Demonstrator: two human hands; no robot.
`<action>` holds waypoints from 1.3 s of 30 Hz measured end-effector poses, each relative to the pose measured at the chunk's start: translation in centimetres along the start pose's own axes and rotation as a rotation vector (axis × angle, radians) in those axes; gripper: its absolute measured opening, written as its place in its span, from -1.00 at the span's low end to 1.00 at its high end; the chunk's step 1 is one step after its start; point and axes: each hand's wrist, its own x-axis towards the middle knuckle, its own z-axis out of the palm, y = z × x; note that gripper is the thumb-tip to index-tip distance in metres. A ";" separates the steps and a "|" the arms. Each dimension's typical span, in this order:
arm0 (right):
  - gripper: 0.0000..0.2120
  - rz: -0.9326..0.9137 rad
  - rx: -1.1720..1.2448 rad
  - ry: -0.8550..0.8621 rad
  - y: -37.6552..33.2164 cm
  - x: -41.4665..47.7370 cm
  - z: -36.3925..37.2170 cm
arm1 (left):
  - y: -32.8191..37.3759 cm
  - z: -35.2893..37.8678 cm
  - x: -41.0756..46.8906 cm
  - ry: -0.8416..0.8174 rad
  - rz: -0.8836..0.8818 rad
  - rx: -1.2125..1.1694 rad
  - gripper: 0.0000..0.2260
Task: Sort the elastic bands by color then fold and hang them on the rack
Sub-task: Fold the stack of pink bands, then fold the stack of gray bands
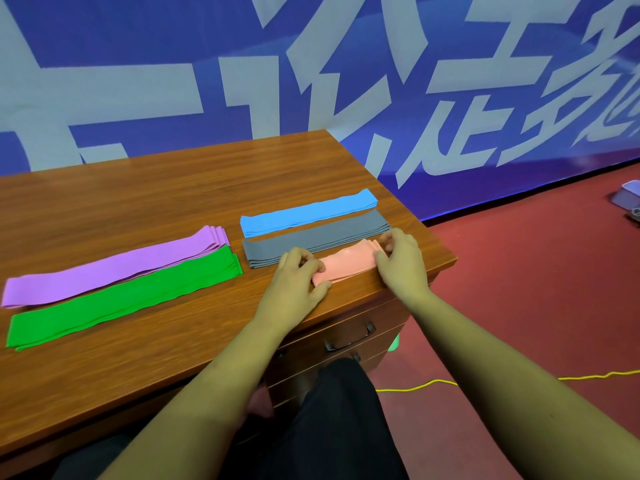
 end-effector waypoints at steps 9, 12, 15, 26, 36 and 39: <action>-0.70 -0.267 -0.180 0.028 -4.1 0.0 -0.5 | -2.5 -3.7 -0.5 0.173 0.015 0.030 -0.86; -0.68 -0.391 -0.112 -0.144 -6.7 0.0 0.9 | -5.2 -6.0 0.2 0.283 -0.113 0.131 -0.87; -0.66 -0.501 -0.120 -0.309 -8.4 0.0 2.7 | -7.1 -7.7 0.9 0.290 -0.298 0.241 -0.83; -0.68 -0.612 -0.249 -0.388 -9.0 0.2 5.3 | -6.5 -6.5 4.2 0.046 -0.522 0.467 -0.49; -0.75 -0.517 -0.140 -0.400 -9.2 0.7 5.4 | -5.3 -7.6 5.1 0.040 -0.435 -0.009 -0.86; -0.78 -0.346 0.085 -0.423 -10.2 1.3 4.8 | -4.5 -8.1 5.4 0.102 -0.429 -0.225 -0.87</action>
